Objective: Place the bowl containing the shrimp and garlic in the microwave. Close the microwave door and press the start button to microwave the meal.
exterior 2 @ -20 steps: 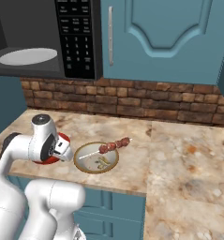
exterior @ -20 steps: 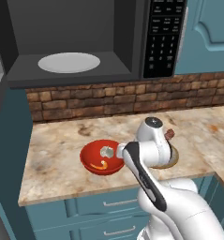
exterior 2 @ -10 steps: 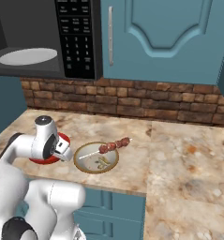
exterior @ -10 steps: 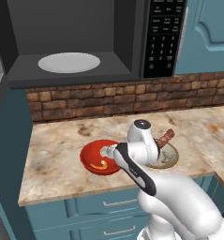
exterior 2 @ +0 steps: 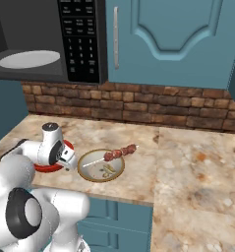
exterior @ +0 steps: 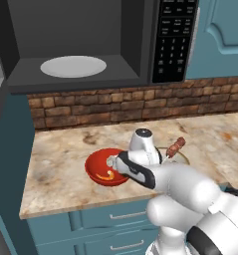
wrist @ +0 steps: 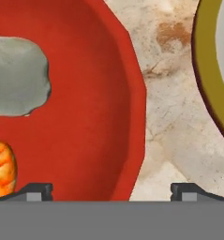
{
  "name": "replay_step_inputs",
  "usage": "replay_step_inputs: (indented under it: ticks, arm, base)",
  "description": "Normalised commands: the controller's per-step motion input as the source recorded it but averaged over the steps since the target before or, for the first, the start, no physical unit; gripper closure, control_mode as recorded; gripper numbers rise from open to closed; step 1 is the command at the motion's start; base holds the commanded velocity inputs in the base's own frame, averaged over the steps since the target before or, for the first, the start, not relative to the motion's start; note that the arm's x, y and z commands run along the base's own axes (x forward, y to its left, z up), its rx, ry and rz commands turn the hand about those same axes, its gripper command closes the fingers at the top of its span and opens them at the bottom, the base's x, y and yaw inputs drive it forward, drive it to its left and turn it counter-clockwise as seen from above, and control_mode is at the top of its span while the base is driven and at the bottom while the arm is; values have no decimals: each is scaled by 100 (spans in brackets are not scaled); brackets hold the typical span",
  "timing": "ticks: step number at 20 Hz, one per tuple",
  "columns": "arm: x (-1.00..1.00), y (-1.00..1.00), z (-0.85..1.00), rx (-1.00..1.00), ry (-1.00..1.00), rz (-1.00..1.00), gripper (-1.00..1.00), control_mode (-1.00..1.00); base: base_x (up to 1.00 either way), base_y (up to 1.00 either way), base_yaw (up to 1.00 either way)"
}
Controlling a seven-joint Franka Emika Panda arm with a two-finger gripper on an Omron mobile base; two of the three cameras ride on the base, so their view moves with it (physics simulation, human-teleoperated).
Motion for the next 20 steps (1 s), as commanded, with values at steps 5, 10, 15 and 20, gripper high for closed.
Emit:
replay_step_inputs:
  ticks: [5, 10, 15, 20]
  arm:
    - [22, 0, -29, 0, 2, 0, -100, -100]
    - [17, 0, -18, 0, 0, 0, -100, -100]
    - [2, 0, -2, 1, 0, 0, 100, -100]
    - [0, 0, 0, 0, 0, 0, 100, -100]
  base:
    - [0, 0, 0]
    - [0, 0, 0]
    - [0, 0, 0]
    - [0, 0, 0]
